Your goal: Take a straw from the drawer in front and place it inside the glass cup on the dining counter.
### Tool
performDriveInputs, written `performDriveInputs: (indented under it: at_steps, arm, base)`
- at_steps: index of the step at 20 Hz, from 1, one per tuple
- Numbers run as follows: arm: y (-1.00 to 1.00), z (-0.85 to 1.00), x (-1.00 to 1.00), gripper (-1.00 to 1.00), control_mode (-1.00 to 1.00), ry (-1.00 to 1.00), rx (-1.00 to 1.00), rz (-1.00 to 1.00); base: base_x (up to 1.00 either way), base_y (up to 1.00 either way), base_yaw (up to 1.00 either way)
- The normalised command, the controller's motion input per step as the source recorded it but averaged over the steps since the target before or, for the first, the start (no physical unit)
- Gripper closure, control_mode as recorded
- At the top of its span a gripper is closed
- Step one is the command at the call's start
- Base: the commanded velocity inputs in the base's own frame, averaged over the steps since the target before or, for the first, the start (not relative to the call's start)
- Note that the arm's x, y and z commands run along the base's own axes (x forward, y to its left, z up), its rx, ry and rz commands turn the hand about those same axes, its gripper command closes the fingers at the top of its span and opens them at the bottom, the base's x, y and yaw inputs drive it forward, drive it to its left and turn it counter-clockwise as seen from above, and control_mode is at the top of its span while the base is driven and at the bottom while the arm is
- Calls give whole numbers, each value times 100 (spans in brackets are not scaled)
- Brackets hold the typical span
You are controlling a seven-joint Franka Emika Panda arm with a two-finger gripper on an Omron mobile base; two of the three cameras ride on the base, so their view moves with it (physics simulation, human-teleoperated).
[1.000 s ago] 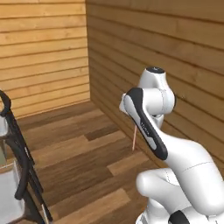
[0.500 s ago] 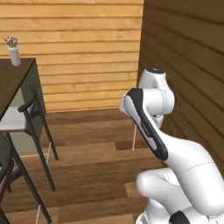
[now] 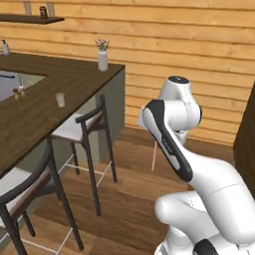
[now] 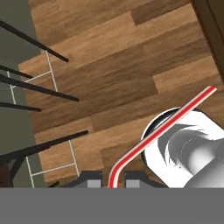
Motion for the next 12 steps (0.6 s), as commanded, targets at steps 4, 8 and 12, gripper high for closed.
performDriveInputs:
  at_steps: [4,8,12]
  arm:
    - [0,0,0,100,100,0,0,0]
    - [0,0,0,100,100,0,0,0]
    - [0,0,0,100,100,0,0,0]
  base:
    - [75,-51,74]
    - [64,-60,72]
    - [39,-78,69]
